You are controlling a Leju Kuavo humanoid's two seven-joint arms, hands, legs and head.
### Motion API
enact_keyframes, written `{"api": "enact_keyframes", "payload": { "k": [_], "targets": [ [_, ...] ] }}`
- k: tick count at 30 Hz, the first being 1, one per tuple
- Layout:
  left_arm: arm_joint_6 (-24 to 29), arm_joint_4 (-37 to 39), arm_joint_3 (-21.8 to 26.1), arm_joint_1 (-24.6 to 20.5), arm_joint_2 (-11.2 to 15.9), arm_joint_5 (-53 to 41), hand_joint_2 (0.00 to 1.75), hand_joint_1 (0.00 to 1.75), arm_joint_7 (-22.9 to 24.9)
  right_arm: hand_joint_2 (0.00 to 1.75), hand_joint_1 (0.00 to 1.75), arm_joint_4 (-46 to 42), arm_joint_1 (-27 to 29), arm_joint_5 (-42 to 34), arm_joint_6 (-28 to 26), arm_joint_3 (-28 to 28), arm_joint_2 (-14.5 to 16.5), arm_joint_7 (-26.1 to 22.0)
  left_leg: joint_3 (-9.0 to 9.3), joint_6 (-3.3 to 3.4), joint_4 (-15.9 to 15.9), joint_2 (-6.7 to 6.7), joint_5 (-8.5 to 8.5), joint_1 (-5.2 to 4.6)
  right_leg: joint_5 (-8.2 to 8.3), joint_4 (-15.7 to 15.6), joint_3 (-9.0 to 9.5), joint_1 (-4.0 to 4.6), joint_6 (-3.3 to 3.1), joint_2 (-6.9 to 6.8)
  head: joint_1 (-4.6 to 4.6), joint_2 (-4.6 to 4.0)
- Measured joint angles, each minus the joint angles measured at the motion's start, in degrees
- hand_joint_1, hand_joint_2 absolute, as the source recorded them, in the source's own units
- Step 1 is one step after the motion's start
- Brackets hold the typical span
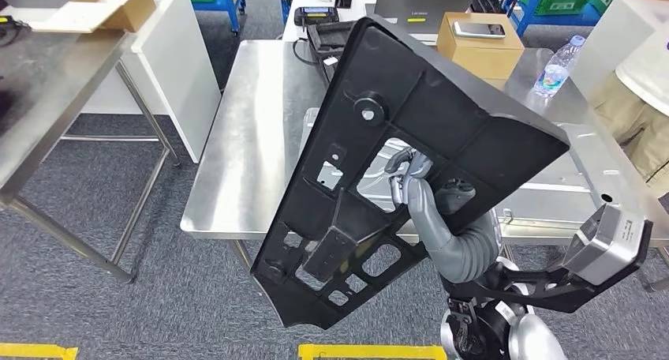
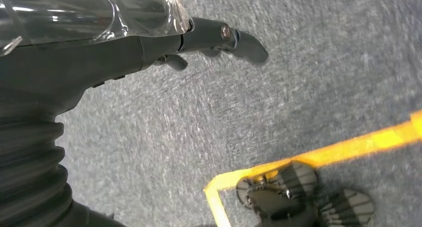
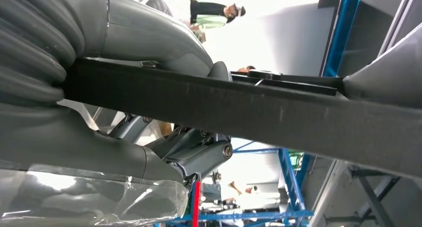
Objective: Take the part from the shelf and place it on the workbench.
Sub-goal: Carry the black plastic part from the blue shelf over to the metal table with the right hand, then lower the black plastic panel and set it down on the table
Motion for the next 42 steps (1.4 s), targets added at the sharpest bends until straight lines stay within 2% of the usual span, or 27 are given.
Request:
{"api": "enact_keyframes", "payload": {
  "k": [2,3,6,7,8,9,11,12,13,15,16,18,19,21,22,23,24,26,28,29,33,35,37,38,39,40,42],
  "targets": [
    [0.0,0.0,0.0,0.0,-0.1,0.0,1.75,0.0,-0.1,1.75,1.75,0.0,-0.1,0.1,0.0,0.0,0.0,0.0,-0.78,-0.5,2.6,0.18,0.2,0.06,0.17,-1.2,1.4,-0.45,-0.42,-0.12,0.03,0.0],
    [0.0,0.0,0.0,0.0,-0.1,0.0,1.75,0.0,-0.2,1.75,1.75,0.0,-0.2,0.2,0.0,0.0,0.0,0.0,-2.14,-1.01,5.2,0.26,-0.37,0.32,0.2,-1.5,2.03,-0.76,-0.49,-0.18,0.03,0.0],
    [-0.1,0.0,0.0,0.0,-0.1,0.0,1.75,0.0,-0.8,1.75,1.75,0.0,-0.4,1.1,-0.2,0.0,0.0,0.6,-8.74,-3.02,15.1,0.36,-4.83,2.01,-0.32,-1.7,2.67,-1.54,-0.12,-0.19,-0.03,0.0],
    [-0.1,0.0,0.0,0.1,-0.1,0.0,1.75,0.0,-1.0,1.75,1.75,0.0,-0.4,1.6,-0.4,0.0,0.0,1.0,-10.41,-3.77,16.7,0.37,-6.03,2.66,-0.62,-1.7,2.86,-1.92,0.27,-0.14,-0.04,0.0],
    [-0.1,0.0,0.0,0.2,-0.1,0.1,1.75,0.0,-1.1,1.75,1.75,-0.1,-0.4,2.4,-0.8,0.0,-0.1,1.7,-11.35,-4.56,16.6,0.4,-6.1,3.34,-0.97,-1.7,3.13,-2.37,0.76,-0.1,-0.06,0.0],
    [-0.2,0.0,0.0,0.2,-0.1,0.2,1.75,0.0,-1.2,1.75,1.75,-0.2,-0.4,3.4,-1.3,0.0,-0.1,2.5,-11.06,-5.29,14.3,0.43,-4.37,3.99,-1.33,-1.6,3.48,-2.82,1.3,-0.07,-0.08,0.0],
    [-0.2,0.0,0.0,0.3,-0.1,0.5,1.75,0.0,-1.5,1.75,1.75,-0.7,-0.5,6.1,-2.6,0.0,-0.3,4.4,-8.63,-6.86,6.2,0.39,1.23,5.1,-2.13,-1.3,4.17,-3.56,2.54,-0.07,-0.09,-0.01],
    [-0.2,0.0,0.0,0.3,-0.1,0.7,1.75,0.0,-1.6,1.75,1.75,-1.0,-0.6,7.6,-3.3,0.1,-0.5,5.3,-7.62,-7.05,3.0,0.33,2.42,5.24,-2.45,-1.1,4.3,-3.84,3.11,-0.07,-0.13,-0.01],
    [-0.3,0.0,0.0,0.4,-0.2,0.8,1.75,0.0,-1.6,1.75,1.75,-1.3,-0.8,9.1,-3.9,0.1,-0.7,6.4,-6.99,-6.9,1.2,0.25,3.02,5.14,-2.71,-0.9,4.28,-3.96,3.66,-0.07,-0.08,-0.01],
    [-0.3,0.0,0.0,0.6,-0.2,1.2,1.75,0.0,-1.8,1.75,1.75,-2.1,-1.0,12.2,-5.4,0.1,-1.2,8.9,-6.73,-5.39,0.8,0.15,2.82,4.36,-2.95,-1.0,4.27,-4.3,4.61,-0.06,0.04,-0.01],
    [-0.2,0.0,0.0,0.7,-0.1,1.3,1.75,0.0,-1.9,1.75,1.75,-2.6,-1.1,13.9,-6.1,0.2,-1.6,10.3,-6.43,-4.7,0.6,0.13,3.59,4.23,-3.14,-1.1,4.38,-4.52,5.07,-0.09,0.15,0.0],
    [-0.1,0.0,0.0,0.8,0.0,1.5,1.75,0.0,-2.0,1.75,1.75,-3.7,-1.2,17.1,-7.3,0.1,-2.5,12.6,-5.82,-3.51,0.1,0.15,3.98,4.17,-4.7,1.2,3.68,-4.78,5.43,-0.22,0.25,0.0],
    [0.0,0.0,0.0,0.8,0.0,1.6,1.75,0.0,-2.1,1.75,1.75,-4.3,-1.3,18.2,-7.7,0.1,-3.0,13.4,-5.5,-3.07,-0.1,0.2,3.99,4.22,-6.37,4.4,2.25,-4.75,5.41,-0.29,0.37,0.0],
    [0.0,0.0,0.1,0.8,0.0,1.8,1.75,0.0,-2.2,1.75,1.75,-5.2,-1.4,19.5,-8.2,0.1,-4.0,14.6,-5.16,-2.57,-0.1,0.34,3.71,3.93,-10.23,13.4,-2.34,-4.51,5.33,-0.33,0.61,0.0],
    [0.0,0.0,0.1,0.9,0.0,1.8,1.75,0.0,-2.2,1.75,1.75,-5.5,-1.3,19.7,-8.3,0.1,-4.4,15.0,-5.04,-2.49,-0.2,0.38,3.58,3.79,-11.25,16.8,-4.35,-4.44,5.34,-0.33,0.69,0.0],
    [0.0,0.0,0.1,0.9,0.0,1.9,1.75,0.0,-2.2,1.75,1.75,-5.8,-1.3,19.9,-8.3,0.1,-4.8,15.3,-4.92,-2.48,-0.1,0.41,3.42,3.69,-11.2,18.3,-5.42,-4.42,5.34,-0.33,0.7,0.0],
    [0.0,0.0,0.1,0.9,0.0,1.9,1.75,0.0,-2.2,1.75,1.75,-6.0,-1.3,20.0,-8.3,0.1,-5.1,15.5,-4.71,-2.59,-0.1,0.39,3.23,3.69,-9.93,17.1,-5.15,-4.46,5.34,-0.34,0.7,0.0],
    [0.1,0.0,0.0,0.9,0.0,1.9,1.75,0.0,-2.3,1.75,1.75,-6.5,-1.3,20.3,-8.3,0.1,-5.5,15.8,-4.13,-3.15,0.0,0.33,2.69,3.78,-5.64,9.5,-1.72,-4.74,5.46,-0.39,0.72,0.0],
    [0.1,0.0,0.1,0.8,0.0,2.0,1.75,0.0,-2.3,1.75,1.75,-6.9,-1.3,20.5,-8.3,0.1,-5.7,15.9,-3.88,-3.98,0.3,0.29,2.07,3.59,-3.11,2.8,1.44,-4.77,5.33,-0.23,0.71,0.0],
    [0.1,0.0,0.1,0.8,0.0,2.0,1.75,0.0,-2.3,1.75,1.75,-7.0,-1.3,20.6,-8.3,0.1,-5.8,15.9,-3.87,-4.32,0.3,0.27,1.89,3.51,-2.92,1.5,1.98,-4.64,5.04,-0.13,0.66,0.0],
    [0.1,0.0,0.1,0.6,0.0,2.0,1.75,0.0,-2.3,1.75,1.75,-7.5,-1.3,21.7,-8.6,0.2,-6.3,16.3,-4.03,-5.15,0.8,0.35,1.2,4.16,-3.21,1.4,1.94,-3.95,3.18,0.0,0.47,0.0],
    [0.1,0.0,0.1,0.6,0.0,2.1,1.75,0.0,-2.2,1.75,1.75,-8.0,-1.4,22.4,-8.7,0.2,-6.4,16.7,-6.44,-5.2,6.0,0.49,-1.62,4.25,-3.26,1.3,2.15,-3.83,2.53,-0.12,0.34,0.0],
    [0.2,0.0,0.1,0.6,0.0,2.2,1.75,0.0,-2.3,1.75,1.75,-8.3,-1.3,22.9,-8.8,0.2,-6.7,17.3,-11.08,-4.93,15.0,0.55,-5.19,3.99,-3.48,1.3,2.25,-3.36,2.15,-0.22,0.21,0.0],
    [0.2,0.0,0.1,0.6,0.0,2.3,1.75,0.0,-2.2,1.75,1.75,-8.4,-1.3,23.0,-8.9,0.1,-6.9,17.6,-12.88,-4.68,18.1,0.55,-5.91,3.74,-3.59,1.3,2.34,-3.06,1.97,-0.25,0.18,0.0],
    [0.2,0.0,0.1,0.5,0.0,2.3,1.75,0.0,-2.2,1.75,1.75,-8.5,-1.3,23.2,-8.9,0.1,-7.0,17.9,-13.77,-4.36,19.4,0.55,-5.72,3.45,-3.7,1.3,2.46,-2.8,1.82,-0.24,0.16,0.0],
    [0.2,0.0,0.1,0.5,0.0,2.3,1.75,0.0,-2.2,1.75,1.75,-8.6,-1.2,23.3,-9.0,0.1,-7.2,18.1,-13.15,-3.9,17.5,0.55,-4.14,3.07,-3.83,1.3,2.7,-2.56,1.66,-0.18,0.15,0.0],
    [0.2,0.0,0.1,0.6,0.1,2.3,1.75,0.0,-2.1,1.75,1.75,-8.9,-1.3,23.4,-9.0,0.1,-7.5,18.4,-9.45,-2.57,9.0,0.55,0.43,2.17,-4.15,1.3,3.26,-2.26,1.43,-0.05,0.15,-0.01]
  ]
}}
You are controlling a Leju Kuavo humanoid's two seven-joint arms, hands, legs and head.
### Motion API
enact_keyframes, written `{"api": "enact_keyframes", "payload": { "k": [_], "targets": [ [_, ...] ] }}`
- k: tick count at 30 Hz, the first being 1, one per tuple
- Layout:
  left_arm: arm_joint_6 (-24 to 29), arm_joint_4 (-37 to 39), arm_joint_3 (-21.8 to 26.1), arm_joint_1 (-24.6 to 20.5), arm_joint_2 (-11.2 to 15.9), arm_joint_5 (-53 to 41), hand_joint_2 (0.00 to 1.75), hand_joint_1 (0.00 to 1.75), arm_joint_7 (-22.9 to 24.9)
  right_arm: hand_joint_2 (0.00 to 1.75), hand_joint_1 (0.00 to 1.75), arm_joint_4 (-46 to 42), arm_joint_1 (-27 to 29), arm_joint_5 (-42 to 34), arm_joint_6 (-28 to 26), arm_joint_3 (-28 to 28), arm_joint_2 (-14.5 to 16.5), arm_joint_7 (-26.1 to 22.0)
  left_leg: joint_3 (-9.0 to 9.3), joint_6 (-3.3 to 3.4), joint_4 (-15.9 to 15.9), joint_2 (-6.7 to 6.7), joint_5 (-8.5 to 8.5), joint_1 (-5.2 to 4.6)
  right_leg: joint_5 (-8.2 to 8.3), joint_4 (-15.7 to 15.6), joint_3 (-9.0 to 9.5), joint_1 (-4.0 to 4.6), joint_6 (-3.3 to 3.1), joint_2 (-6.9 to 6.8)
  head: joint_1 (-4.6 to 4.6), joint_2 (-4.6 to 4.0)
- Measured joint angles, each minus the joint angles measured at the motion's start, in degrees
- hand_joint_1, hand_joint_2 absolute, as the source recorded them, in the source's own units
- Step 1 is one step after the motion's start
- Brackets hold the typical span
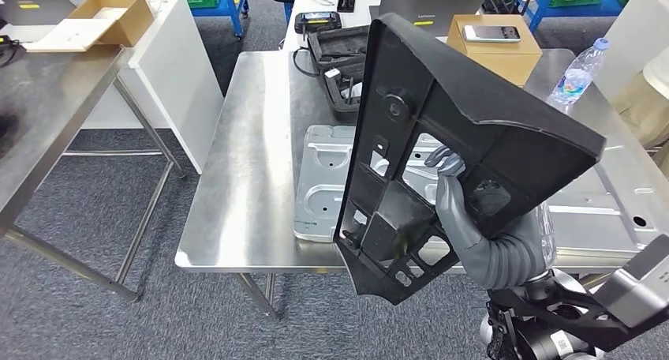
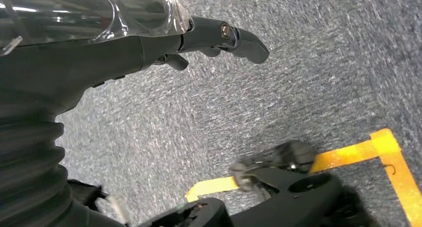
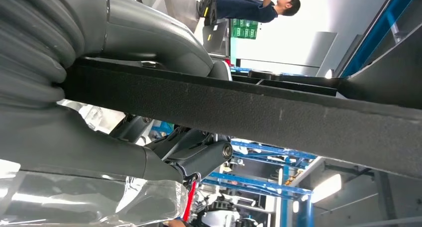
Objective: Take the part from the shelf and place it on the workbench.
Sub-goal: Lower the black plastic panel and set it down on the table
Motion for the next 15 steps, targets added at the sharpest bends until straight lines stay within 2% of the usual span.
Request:
{"api": "enact_keyframes", "payload": {
  "k": [1,2,4,5,7,8,10,11,12,13,15],
  "targets": [
    [0.0,0.0,0.0,0.1,0.1,0.0,1.75,0.0,0.0,1.75,1.75,-0.2,0.0,0.1,0.0,0.0,-0.1,0.1,1.89,0.67,-4.3,0.07,1.84,-0.46,-0.18,0.0,0.17,0.19,-0.01,0.09,0.01,0.0],
    [0.0,0.0,0.0,0.0,0.1,0.0,1.75,0.0,0.0,1.75,1.75,-0.3,0.0,0.1,0.0,-0.1,-0.3,0.2,2.94,1.11,-6.8,0.14,2.7,-0.78,-0.3,0.1,0.18,0.26,0.07,0.14,0.01,0.0],
    [0.1,0.0,0.0,0.0,0.2,0.0,1.75,0.0,0.0,1.75,1.75,-0.4,0.0,0.2,0.0,-0.1,-0.6,0.4,3.38,1.43,-8.1,0.26,2.8,-1.09,-0.4,0.1,0.06,0.29,0.43,0.16,0.01,0.0],
    [0.1,0.0,0.0,0.0,0.2,0.0,1.75,0.0,0.0,1.75,1.75,-0.5,0.0,0.3,0.0,-0.2,-0.8,0.4,3.51,1.48,-8.4,0.28,2.93,-0.92,-0.53,0.1,0.05,0.21,0.65,0.14,-0.01,0.0],
    [0.1,0.0,0.0,0.1,0.2,0.0,1.75,0.0,0.0,1.75,1.75,-0.8,0.0,0.5,0.0,-0.3,-1.1,0.5,4.03,1.71,-9.0,0.3,3.19,-0.53,-1.85,1.9,-0.59,0.27,1.22,0.07,0.04,0.0],
    [0.1,0.0,0.0,0.1,0.2,0.0,1.75,0.0,0.0,1.75,1.75,-1.0,0.0,0.5,0.0,-0.3,-1.2,0.6,4.3,1.83,-9.3,0.32,3.27,-0.33,-3.38,4.7,-1.84,0.24,1.51,0.04,0.09,0.0],
    [0.0,0.0,0.0,0.0,0.2,0.0,1.75,0.0,0.0,1.75,1.75,-1.0,0.1,0.6,0.0,-0.3,-1.5,0.8,4.44,2.0,-9.3,0.32,3.19,-0.29,-6.84,12.8,-5.96,-0.02,2.03,0.01,0.19,0.01],
    [0.0,0.0,0.0,0.0,0.2,0.0,1.75,0.0,0.0,1.75,1.75,-1.0,0.2,0.6,0.0,-0.3,-1.6,0.9,4.47,2.01,-9.3,0.32,3.13,-0.25,-7.74,16.1,-7.87,-0.19,2.24,0.0,0.21,0.01],
    [-0.1,0.0,0.0,0.1,0.2,0.0,1.75,0.0,0.0,1.75,1.75,-1.0,0.3,0.6,0.0,-0.3,-1.7,0.9,4.5,1.97,-9.3,0.31,3.06,-0.18,-7.48,17.3,-8.82,-0.36,2.44,-0.01,0.22,0.01],
    [-0.1,0.0,0.0,0.1,0.2,0.0,1.75,0.0,0.0,1.75,1.75,-1.0,0.3,0.6,0.0,-0.3,-1.8,0.9,4.59,1.87,-9.3,0.27,2.98,-0.07,-6.11,16.1,-8.56,-0.54,2.62,-0.03,0.22,0.01],
    [-0.1,0.0,0.0,0.1,0.2,0.0,1.75,0.0,0.0,1.75,1.75,-1.0,0.4,0.6,0.0,-0.3,-1.9,1.0,4.9,1.42,-9.2,0.13,2.66,0.14,-1.61,8.1,-5.0,-0.96,3.06,-0.15,0.23,0.01]
  ]
}}
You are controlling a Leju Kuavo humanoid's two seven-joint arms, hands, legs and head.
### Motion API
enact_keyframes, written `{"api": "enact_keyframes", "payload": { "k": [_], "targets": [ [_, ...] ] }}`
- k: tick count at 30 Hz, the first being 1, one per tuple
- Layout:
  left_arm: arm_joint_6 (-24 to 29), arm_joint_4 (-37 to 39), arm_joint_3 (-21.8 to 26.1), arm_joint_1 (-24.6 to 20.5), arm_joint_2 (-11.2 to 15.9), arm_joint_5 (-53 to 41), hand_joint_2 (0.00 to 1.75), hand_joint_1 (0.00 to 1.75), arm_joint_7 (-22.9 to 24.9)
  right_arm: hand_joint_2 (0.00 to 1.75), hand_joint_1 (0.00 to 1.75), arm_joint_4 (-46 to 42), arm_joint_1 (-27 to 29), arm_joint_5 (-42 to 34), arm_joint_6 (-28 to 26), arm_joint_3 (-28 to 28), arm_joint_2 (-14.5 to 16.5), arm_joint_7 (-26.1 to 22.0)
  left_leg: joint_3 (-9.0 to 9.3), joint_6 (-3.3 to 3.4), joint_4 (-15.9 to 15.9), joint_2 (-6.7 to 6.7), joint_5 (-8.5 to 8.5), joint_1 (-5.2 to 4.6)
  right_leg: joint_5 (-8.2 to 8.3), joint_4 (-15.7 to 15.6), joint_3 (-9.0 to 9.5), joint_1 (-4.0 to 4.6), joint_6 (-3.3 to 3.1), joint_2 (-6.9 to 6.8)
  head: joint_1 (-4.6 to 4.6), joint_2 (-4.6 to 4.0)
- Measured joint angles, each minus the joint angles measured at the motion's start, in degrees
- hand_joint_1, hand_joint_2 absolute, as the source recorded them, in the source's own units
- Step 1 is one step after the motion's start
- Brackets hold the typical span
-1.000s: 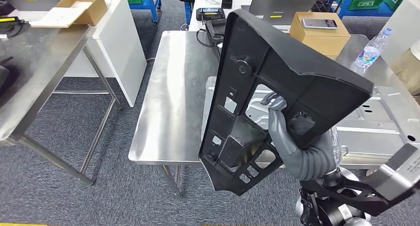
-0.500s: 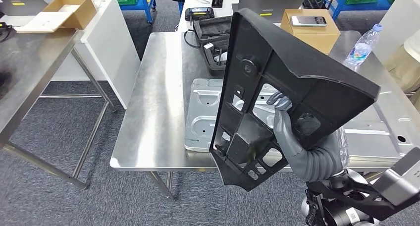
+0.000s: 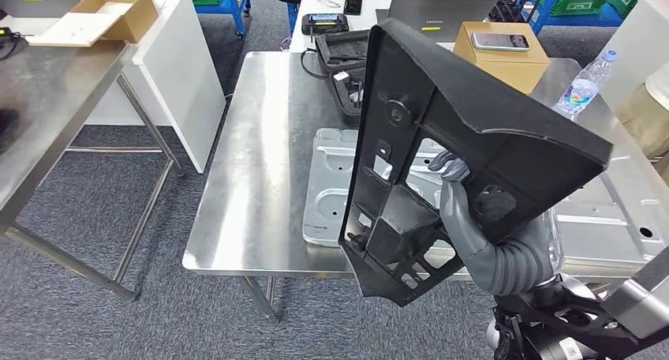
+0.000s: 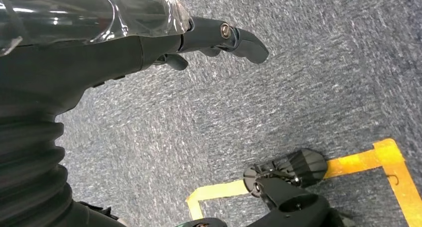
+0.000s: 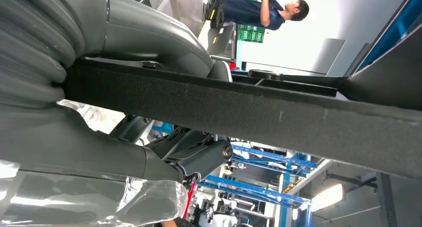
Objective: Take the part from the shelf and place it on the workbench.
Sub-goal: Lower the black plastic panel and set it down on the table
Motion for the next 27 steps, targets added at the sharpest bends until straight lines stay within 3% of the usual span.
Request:
{"api": "enact_keyframes", "payload": {
  "k": [2,3,7,9,11,12,13,14,17,19,22,24,26,27],
  "targets": [
    [0.0,0.0,0.0,0.0,0.1,0.0,1.75,0.0,0.0,1.75,1.75,0.0,0.0,0.0,0.0,0.0,-0.1,0.0,0.04,-0.61,0.2,-0.16,-0.38,-0.13,2.56,-6.9,3.28,-0.16,0.0,0.01,0.03,0.0],
    [0.0,0.0,0.0,0.0,0.1,0.0,1.75,0.0,0.0,1.75,1.75,0.0,0.1,0.1,0.0,0.0,-0.1,0.0,-0.02,-0.88,0.3,-0.2,-0.5,-0.24,2.76,-8.3,3.88,-0.11,-0.25,0.06,0.02,0.0],
    [0.0,0.0,0.0,0.2,0.1,0.1,1.75,0.0,0.0,1.75,1.75,-0.1,0.3,0.4,0.0,0.0,-0.2,0.0,-0.61,-1.81,1.5,-0.17,-1.63,0.07,2.67,-8.6,4.0,0.1,-1.91,0.15,-0.12,0.0],
    [0.0,0.0,0.0,0.2,0.1,0.1,1.75,0.0,0.0,1.75,1.75,-0.1,0.3,0.9,0.1,-0.1,-0.3,0.2,-3.35,-2.29,7.4,-0.1,-4.79,0.27,2.64,-8.7,4.14,0.05,-2.41,0.07,-0.25,0.0],
    [0.0,0.0,0.0,0.3,0.1,0.1,1.75,0.0,0.1,1.75,1.75,-0.2,0.3,1.4,0.4,-0.1,-0.5,0.9,-7.6,-2.56,16.1,-0.08,-8.23,0.32,2.56,-8.7,4.16,0.16,-2.62,0.02,-0.33,0.0],
    [0.0,0.0,0.0,0.4,0.1,0.1,1.75,0.0,0.1,1.75,1.75,-0.2,0.3,1.7,0.6,-0.2,-0.6,1.3,-9.07,-2.57,18.8,-0.08,-8.86,0.31,2.52,-8.7,4.17,0.23,-2.65,0.03,-0.35,0.0],
    [0.0,0.0,0.0,0.5,0.1,0.1,1.75,0.0,0.1,1.75,1.75,-0.2,0.3,2.1,0.8,-0.3,-0.8,1.9,-9.48,-2.46,19.2,-0.09,-8.34,0.3,2.49,-8.7,4.22,0.3,-2.68,0.06,-0.36,0.0],
    [0.0,0.0,0.0,0.5,0.1,0.1,1.75,0.0,0.1,1.75,1.75,-0.2,0.2,2.4,1.0,-0.3,-1.1,2.5,-8.66,-2.23,17.0,-0.09,-6.75,0.25,2.43,-8.7,4.33,0.37,-2.68,0.09,-0.36,0.0],
    [0.0,0.0,0.0,0.4,0.1,0.1,1.75,0.0,0.1,1.75,1.75,-0.4,-0.4,3.2,1.8,-0.8,-2.1,4.6,-3.19,-1.16,4.8,-0.03,-0.94,-0.16,2.16,-8.6,4.62,0.65,-2.5,0.2,-0.36,0.0],
    [-0.1,0.0,0.0,0.3,0.1,0.0,1.75,0.0,0.1,1.75,1.75,-0.6,-1.0,3.7,2.5,-1.4,-3.2,6.2,-1.39,-0.9,0.9,0.09,0.15,-0.47,2.01,-8.5,4.49,0.8,-2.24,0.32,-0.34,0.0],
    [-0.2,0.0,0.0,0.4,0.1,0.1,1.75,0.0,0.3,1.75,1.75,-1.2,-2.2,4.5,3.7,-2.3,-5.2,9.2,-1.08,-0.74,0.5,0.21,0.22,-0.43,1.4,-7.9,4.32,0.63,-1.79,0.33,-0.29,0.0],
    [-0.3,0.0,0.0,0.4,0.1,0.3,1.75,0.0,0.2,1.75,1.75,-1.8,-3.3,5.4,4.7,-3.0,-6.7,11.6,-0.87,-0.39,0.3,0.29,0.32,-0.18,-1.19,-3.6,2.45,0.54,-1.34,0.21,-0.18,0.0],
    [-0.7,0.0,0.0,0.4,0.0,0.5,1.75,0.0,0.1,1.75,1.75,-2.4,-4.3,6.9,6.3,-3.6,-8.4,14.5,-0.84,-0.13,0.3,0.3,0.25,-0.15,-4.9,4.8,-1.64,0.54,-1.01,0.15,-0.05,0.0],
    [-1.0,0.0,0.0,0.4,-0.2,0.7,1.75,0.0,0.0,1.75,1.75,-2.7,-4.9,7.8,7.3,-3.9,-9.3,16.1,-0.83,-0.04,0.3,0.3,0.2,-0.12,-5.9,8.3,-3.48,0.5,-0.88,0.14,-0.04,0.0]
  ]
}}
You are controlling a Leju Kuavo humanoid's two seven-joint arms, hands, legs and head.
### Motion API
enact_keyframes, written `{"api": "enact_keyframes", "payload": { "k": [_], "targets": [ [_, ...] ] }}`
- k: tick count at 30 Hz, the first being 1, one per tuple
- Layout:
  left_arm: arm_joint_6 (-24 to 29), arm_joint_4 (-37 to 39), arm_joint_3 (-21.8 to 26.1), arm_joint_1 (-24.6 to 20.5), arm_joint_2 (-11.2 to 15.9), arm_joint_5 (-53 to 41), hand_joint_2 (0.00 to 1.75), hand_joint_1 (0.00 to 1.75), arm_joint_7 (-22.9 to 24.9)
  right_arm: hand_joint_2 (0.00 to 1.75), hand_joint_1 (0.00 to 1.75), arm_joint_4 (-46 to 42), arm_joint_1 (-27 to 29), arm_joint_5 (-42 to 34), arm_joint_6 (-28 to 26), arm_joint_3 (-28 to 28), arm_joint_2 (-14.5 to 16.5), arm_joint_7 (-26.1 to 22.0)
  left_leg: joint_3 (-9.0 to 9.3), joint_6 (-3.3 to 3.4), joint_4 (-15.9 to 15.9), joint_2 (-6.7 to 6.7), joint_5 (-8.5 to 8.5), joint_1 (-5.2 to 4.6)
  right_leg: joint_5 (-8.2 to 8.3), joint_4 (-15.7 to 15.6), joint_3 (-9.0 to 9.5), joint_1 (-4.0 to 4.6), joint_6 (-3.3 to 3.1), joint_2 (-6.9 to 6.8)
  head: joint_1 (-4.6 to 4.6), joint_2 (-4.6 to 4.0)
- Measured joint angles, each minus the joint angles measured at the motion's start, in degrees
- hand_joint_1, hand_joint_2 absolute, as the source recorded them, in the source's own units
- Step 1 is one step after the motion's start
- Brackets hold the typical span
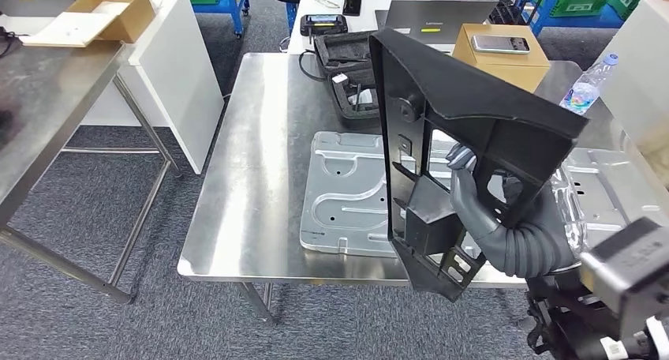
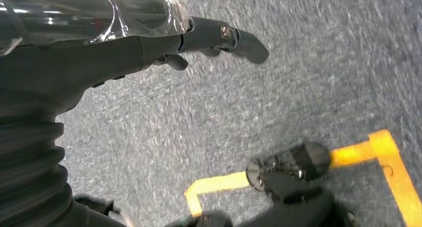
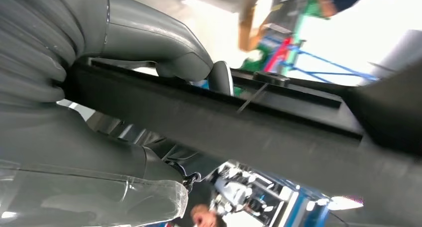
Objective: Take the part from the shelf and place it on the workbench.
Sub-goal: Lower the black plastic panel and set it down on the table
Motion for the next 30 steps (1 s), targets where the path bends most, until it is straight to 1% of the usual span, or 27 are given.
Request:
{"api": "enact_keyframes", "payload": {
  "k": [1,2,3,4,5,6,7,8,10,11,12,14,15,16,17,18,19,20,21,22,23,25,26,27,28,29,30],
  "targets": [
    [-0.2,0.0,0.0,0.1,-0.2,0.1,1.75,0.0,-0.1,1.75,1.75,-0.3,-0.7,1.0,1.2,-0.2,-1.0,1.7,0.06,0.04,0.0,-0.01,-0.08,0.07,0.1,1.5,-0.9,-0.08,0.13,0.0,0.01,0.0],
    [-0.3,0.0,0.0,0.1,-0.3,0.3,1.75,0.0,-0.2,1.75,1.75,-0.5,-1.5,2.1,2.5,-0.5,-2.2,3.4,0.21,0.01,0.1,-0.04,-0.2,0.2,1.38,0.4,-0.53,-0.2,0.28,-0.01,0.01,0.0],
    [-0.5,0.0,0.0,0.1,-0.4,0.4,1.75,0.0,-0.3,1.75,1.75,-0.9,-2.4,3.4,4.0,-0.8,-3.4,5.0,0.4,-0.12,0.2,-0.09,-0.41,0.37,3.46,-2.8,0.94,-0.42,0.53,-0.05,0.01,0.0],
    [-0.6,0.0,0.0,0.1,-0.5,0.5,1.75,0.0,-0.3,1.75,1.75,-1.2,-3.4,4.9,5.7,-1.1,-4.7,6.7,0.56,-0.4,0.4,-0.17,-0.68,0.42,5.65,-7.2,3.01,-0.76,0.92,-0.15,0.06,0.0],
    [-0.8,0.0,0.0,0.1,-0.6,0.6,1.75,0.0,-0.4,1.75,1.75,-1.5,-4.5,6.6,7.4,-1.4,-5.9,8.1,0.57,-0.72,0.8,-0.27,-1.02,0.36,7.17,-11.2,4.89,-1.0,1.19,-0.15,0.16,0.0],
    [-0.9,0.0,0.0,0.1,-0.6,0.6,1.75,0.0,-0.4,1.75,1.75,-1.7,-5.5,8.2,9.0,-1.6,-7.2,9.5,0.48,-1.03,1.0,-0.35,-1.27,0.19,7.98,-13.9,6.05,-1.21,1.21,-0.14,0.22,0.0],
    [-1.1,0.0,0.0,0.2,-0.6,0.6,1.75,0.0,-0.3,1.75,1.75,-1.9,-6.4,9.9,10.9,-2.0,-8.5,10.8,0.32,-1.26,1.1,-0.4,-1.41,-0.04,8.12,-15.2,6.5,-1.3,1.05,-0.1,0.23,0.0],
    [-1.3,0.0,0.0,0.2,-0.6,0.6,1.75,0.0,-0.2,1.75,1.75,-2.0,-7.2,11.5,12.7,-2.2,-9.8,11.8,0.18,-1.37,1.2,-0.42,-1.47,-0.14,7.94,-15.3,6.45,-1.21,0.66,0.02,0.18,-0.01],
    [-1.6,0.0,0.0,0.4,-0.6,0.5,1.75,0.0,-0.2,1.75,1.75,-2.1,-9.0,14.2,16.6,-3.0,-12.6,13.2,-0.01,-1.61,1.6,-0.38,-1.89,0.06,7.96,-15.2,6.33,-1.16,-0.11,0.02,0.01,-0.01],
    [-1.8,0.0,0.0,0.4,-0.6,0.5,1.75,0.0,-0.2,1.75,1.75,-2.2,-9.9,15.6,18.5,-3.2,-14.1,13.5,-0.51,-1.77,3.0,-0.35,-2.79,0.21,7.96,-15.3,6.39,-1.13,-0.45,0.0,-0.04,-0.01],
    [-2.1,0.0,0.0,0.4,-0.6,0.4,1.75,0.0,-0.4,1.75,1.75,-2.2,-10.8,17.0,20.4,-3.5,-15.4,13.6,-1.41,-1.97,5.1,-0.33,-4.09,0.33,7.97,-15.3,6.47,-1.11,-0.73,-0.03,-0.09,0.0],
    [-2.6,0.0,0.0,0.2,-0.7,0.3,1.75,0.0,-0.6,1.75,1.75,-2.3,-12.1,20.8,24.2,-3.7,-18.4,13.8,-5.14,-2.19,13.3,-0.28,-7.91,0.37,7.87,-15.3,6.52,-0.85,-1.05,-0.12,-0.2,0.0],
    [-2.8,0.0,0.0,0.0,-0.7,0.2,1.75,0.0,-0.7,1.75,1.75,-2.2,-12.6,22.7,25.8,-3.7,-19.8,13.8,-6.94,-2.14,17.0,-0.28,-9.2,0.34,7.81,-15.3,6.55,-0.67,-1.13,-0.16,-0.22,0.0],
    [-3.0,0.0,-0.1,-0.2,-0.7,0.1,1.75,0.0,-0.8,1.75,1.75,-2.2,-13.0,24.8,27.3,-3.7,-21.2,13.8,-8.17,-1.96,19.5,-0.28,-9.73,0.28,7.75,-15.3,6.59,-0.48,-1.22,-0.19,-0.24,0.0],
    [-3.2,0.0,-0.1,-0.4,-0.7,-0.1,1.75,0.0,-0.8,1.75,1.75,-2.0,-13.3,26.7,28.5,-3.7,-22.5,13.8,-7.98,-1.63,19.0,-0.29,-8.88,0.15,7.69,-15.3,6.71,-0.31,-1.31,-0.17,-0.24,0.0],
    [-3.3,0.0,-0.2,-0.5,-0.7,-0.2,1.75,0.0,-0.8,1.75,1.75,-1.8,-13.7,28.6,29.5,-3.7,-23.8,13.7,-6.65,-1.18,16.1,-0.3,-7.04,-0.07,7.62,-15.3,6.9,-0.16,-1.38,-0.12,-0.24,0.0],
    [-3.4,0.0,-0.3,-0.5,-0.7,-0.4,1.75,0.0,-0.8,1.75,1.75,-1.5,-14.0,30.6,30.3,-3.7,-25.1,13.5,-4.61,-0.57,11.7,-0.33,-4.7,-0.37,7.54,-15.3,7.12,-0.06,-1.44,-0.06,-0.24,0.0],
    [-3.5,0.0,-0.4,-0.6,-0.7,-0.6,1.75,0.0,-0.8,1.75,1.75,-1.0,-14.1,32.6,30.9,-3.6,-26.3,13.2,-2.59,0.09,7.4,-0.34,-2.89,-0.71,7.46,-15.3,7.26,0.06,-1.44,-0.02,-0.23,-0.01],
    [-3.6,0.0,-0.4,-0.8,-0.6,-0.8,1.75,0.0,-0.7,1.75,1.75,-0.4,-14.1,34.5,31.3,-3.6,-27.5,12.8,-1.15,0.54,4.1,-0.35,-1.73,-0.98,7.44,-15.3,7.26,0.08,-1.37,0.01,-0.26,-0.01],
    [-3.7,0.0,-0.5,-0.9,-0.6,-1.0,1.75,0.0,-0.7,1.75,1.75,0.3,-14.1,36.2,31.5,-3.4,-28.4,12.3,-0.45,0.82,2.2,-0.37,-1.29,-1.2,7.46,-15.4,7.18,0.04,-1.22,0.01,-0.27,-0.01],
    [-3.7,0.0,-0.5,-1.1,-0.6,-1.1,1.75,0.0,-0.6,1.75,1.75,1.1,-13.9,37.7,31.6,-3.3,-29.3,11.7,-0.3,0.9,1.7,-0.37,-1.43,-1.32,7.53,-15.4,7.06,-0.03,-0.99,0.02,-0.32,-0.01],
    [-3.8,0.0,-0.8,-1.2,-0.7,-1.3,1.75,0.0,-0.5,1.75,1.75,3.0,-13.3,40.0,31.4,-3.1,-30.8,10.7,-0.06,0.83,0.9,-0.39,-1.08,-1.17,7.54,-15.5,7.07,-0.12,-0.45,0.0,-0.37,0.0],
    [-3.9,0.0,-0.9,-1.2,-0.7,-1.4,1.75,0.0,-0.5,1.75,1.75,4.1,-12.9,40.8,31.2,-3.0,-31.5,10.3,0.18,0.88,0.5,-0.38,-0.83,-0.98,7.02,-14.9,6.86,-0.1,-0.18,-0.03,-0.37,0.0],
    [-4.0,0.0,-1.1,-1.3,-0.7,-1.4,1.75,0.0,-0.5,1.75,1.75,5.3,-12.5,41.5,30.8,-3.0,-31.9,9.9,0.41,0.94,0.2,-0.37,-0.59,-0.79,5.88,-13.1,6.11,-0.07,0.07,-0.06,-0.32,0.0],
    [-4.0,0.0,-1.2,-1.4,-0.8,-1.5,1.75,0.0,-0.5,1.75,1.75,6.6,-11.9,42.0,30.3,-3.0,-32.2,9.6,0.54,1.0,0.0,-0.36,-0.47,-0.69,4.19,-9.9,4.68,-0.15,0.31,-0.09,-0.26,0.0],
    [-4.1,0.0,-1.3,-1.5,-0.8,-1.6,1.75,0.0,-0.5,1.75,1.75,7.9,-11.3,42.6,29.9,-2.9,-32.4,9.1,0.55,1.07,0.0,-0.35,-0.44,-0.68,2.3,-5.9,2.78,-0.16,0.57,-0.09,-0.22,0.0],
    [-4.2,0.0,-1.4,-1.6,-0.9,-1.7,1.75,0.0,-0.5,1.75,1.75,9.2,-10.6,43.0,29.4,-2.7,-32.5,8.7,0.54,1.09,0.0,-0.34,-0.44,-0.69,0.82,-2.0,0.86,-0.19,0.79,-0.09,-0.2,0.0]
  ]
}}
